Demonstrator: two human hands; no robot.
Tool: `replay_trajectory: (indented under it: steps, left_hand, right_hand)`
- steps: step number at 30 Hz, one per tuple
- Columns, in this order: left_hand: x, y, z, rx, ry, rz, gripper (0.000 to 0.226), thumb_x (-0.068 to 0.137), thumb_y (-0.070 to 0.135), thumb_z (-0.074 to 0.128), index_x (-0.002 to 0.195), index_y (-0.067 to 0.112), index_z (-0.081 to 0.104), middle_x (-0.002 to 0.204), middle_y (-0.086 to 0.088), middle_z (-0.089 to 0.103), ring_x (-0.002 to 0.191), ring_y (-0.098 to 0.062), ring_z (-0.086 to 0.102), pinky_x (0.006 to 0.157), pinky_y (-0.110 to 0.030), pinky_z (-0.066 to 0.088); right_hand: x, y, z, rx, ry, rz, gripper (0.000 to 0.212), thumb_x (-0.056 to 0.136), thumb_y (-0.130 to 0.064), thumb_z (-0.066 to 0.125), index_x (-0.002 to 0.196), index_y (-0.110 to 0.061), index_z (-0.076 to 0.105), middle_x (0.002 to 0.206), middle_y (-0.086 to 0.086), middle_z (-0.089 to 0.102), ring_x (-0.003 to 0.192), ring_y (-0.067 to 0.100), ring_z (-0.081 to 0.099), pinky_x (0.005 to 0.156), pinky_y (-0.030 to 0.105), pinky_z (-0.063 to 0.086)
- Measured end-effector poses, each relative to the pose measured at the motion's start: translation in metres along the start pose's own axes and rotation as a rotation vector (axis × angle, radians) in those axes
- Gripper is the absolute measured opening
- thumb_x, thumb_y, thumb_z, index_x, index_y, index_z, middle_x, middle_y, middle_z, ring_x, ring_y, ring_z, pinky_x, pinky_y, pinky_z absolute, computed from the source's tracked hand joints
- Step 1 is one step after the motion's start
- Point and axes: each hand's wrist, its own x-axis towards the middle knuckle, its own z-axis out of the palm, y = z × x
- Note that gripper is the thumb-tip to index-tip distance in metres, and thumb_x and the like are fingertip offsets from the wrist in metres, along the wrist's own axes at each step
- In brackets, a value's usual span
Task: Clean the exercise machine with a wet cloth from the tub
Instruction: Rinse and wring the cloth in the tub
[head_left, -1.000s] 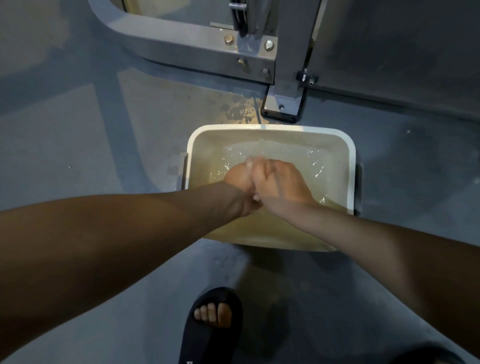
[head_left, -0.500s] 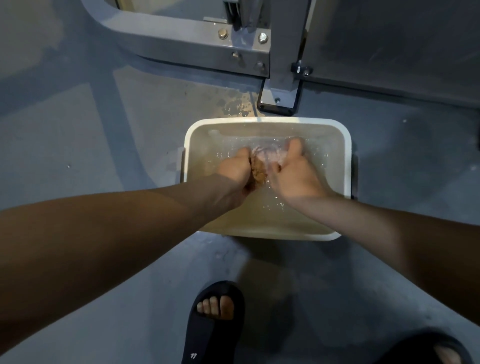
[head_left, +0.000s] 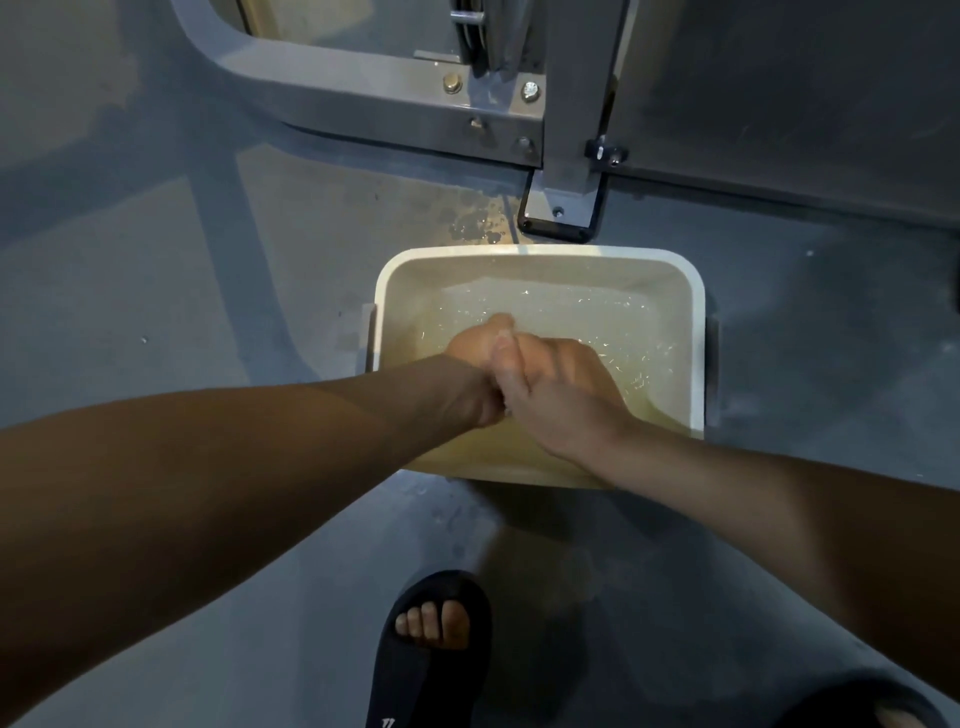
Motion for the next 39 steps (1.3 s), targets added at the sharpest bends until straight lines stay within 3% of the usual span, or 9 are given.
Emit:
replay_trajectory:
  steps: [5, 11, 15, 19, 26, 28, 31, 37, 39]
  left_hand:
    - [-0.011, 0.017, 0.01, 0.105, -0.033, 0.022, 0.039, 0.109, 0.036, 0.039, 0.077, 0.016, 0.048, 0.07, -0.004, 0.047, 0.062, -0.018, 0.045, 0.058, -0.028, 0.038]
    - [0.0, 0.013, 0.011, -0.064, 0.162, 0.042, 0.041, 0.109, 0.04, 0.045, 0.081, 0.012, 0.056, 0.066, -0.007, 0.06, 0.054, -0.019, 0.059, 0.051, -0.024, 0.048]
    - [0.001, 0.002, 0.011, -0.018, 0.187, 0.079, 0.027, 0.097, 0.004, 0.049, 0.072, 0.007, 0.06, 0.06, -0.012, 0.057, 0.049, -0.02, 0.052, 0.048, -0.022, 0.043]
    - [-0.002, -0.01, 0.007, 0.096, 0.187, 0.047, 0.025, 0.096, -0.002, 0.051, 0.072, 0.002, 0.058, 0.053, -0.01, 0.056, 0.036, -0.017, 0.051, 0.039, -0.021, 0.041]
    - [0.005, -0.003, 0.003, 0.126, 0.082, 0.028, 0.046, 0.109, 0.036, 0.038, 0.079, 0.002, 0.047, 0.06, -0.001, 0.049, 0.054, -0.019, 0.049, 0.054, -0.019, 0.044]
    - [-0.001, 0.001, 0.008, 0.232, 0.141, -0.022, 0.056, 0.11, 0.035, 0.038, 0.062, 0.008, 0.043, 0.038, -0.001, 0.042, 0.042, -0.015, 0.044, 0.038, -0.012, 0.036]
    - [-0.009, 0.008, 0.007, 0.21, 0.006, -0.037, 0.058, 0.104, 0.022, 0.047, 0.047, 0.015, 0.039, 0.039, 0.001, 0.031, 0.031, -0.013, 0.031, 0.038, -0.013, 0.028]
    - [-0.016, 0.015, 0.018, 0.005, 0.014, -0.052, 0.05, 0.111, 0.042, 0.036, 0.073, 0.014, 0.053, 0.058, -0.006, 0.052, 0.048, -0.017, 0.043, 0.044, -0.023, 0.032]
    - [-0.018, 0.012, 0.021, -0.018, 0.045, -0.018, 0.047, 0.11, 0.039, 0.036, 0.073, 0.016, 0.052, 0.061, -0.005, 0.052, 0.052, -0.018, 0.044, 0.052, -0.027, 0.033]
  right_hand:
    - [0.016, 0.011, -0.009, -0.064, 0.023, 0.158, 0.043, 0.108, -0.04, 0.025, 0.076, -0.023, 0.048, 0.075, 0.003, 0.06, 0.08, 0.031, 0.061, 0.072, 0.036, 0.044]
    - [0.016, 0.028, -0.012, 0.133, 0.135, 0.417, 0.026, 0.109, -0.031, 0.042, 0.131, -0.019, 0.036, 0.111, 0.008, 0.054, 0.086, 0.025, 0.056, 0.066, 0.033, 0.042]
    - [0.026, 0.03, 0.002, 0.265, 0.141, 0.488, 0.006, 0.103, -0.022, 0.05, 0.1, -0.018, 0.052, 0.089, 0.005, 0.059, 0.078, 0.026, 0.059, 0.068, 0.032, 0.046]
    - [0.019, 0.018, 0.016, 0.293, -0.143, 0.3, 0.05, 0.11, -0.041, 0.029, 0.078, -0.018, 0.058, 0.072, 0.001, 0.064, 0.074, 0.026, 0.068, 0.068, 0.027, 0.047]
    - [0.006, 0.002, 0.009, 0.105, 0.021, 0.023, 0.056, 0.107, -0.048, 0.025, 0.078, -0.023, 0.066, 0.083, -0.001, 0.072, 0.089, 0.024, 0.066, 0.089, 0.036, 0.048]
    - [0.011, 0.001, 0.008, -0.038, 0.056, 0.066, 0.057, 0.107, -0.046, 0.023, 0.093, -0.019, 0.071, 0.089, 0.008, 0.073, 0.093, 0.032, 0.067, 0.086, 0.037, 0.049]
    - [0.017, 0.005, 0.004, -0.094, 0.079, 0.128, 0.055, 0.109, -0.042, 0.023, 0.093, -0.018, 0.069, 0.085, 0.009, 0.07, 0.088, 0.034, 0.067, 0.078, 0.036, 0.05]
    - [0.034, 0.029, -0.003, 0.087, 0.193, 0.393, 0.039, 0.111, -0.04, 0.025, 0.099, -0.015, 0.052, 0.081, 0.004, 0.06, 0.084, 0.032, 0.061, 0.07, 0.036, 0.04]
    - [0.036, 0.028, 0.001, 0.268, 0.219, 0.513, 0.033, 0.109, -0.042, 0.029, 0.117, -0.014, 0.043, 0.107, 0.012, 0.06, 0.091, 0.03, 0.06, 0.076, 0.037, 0.044]
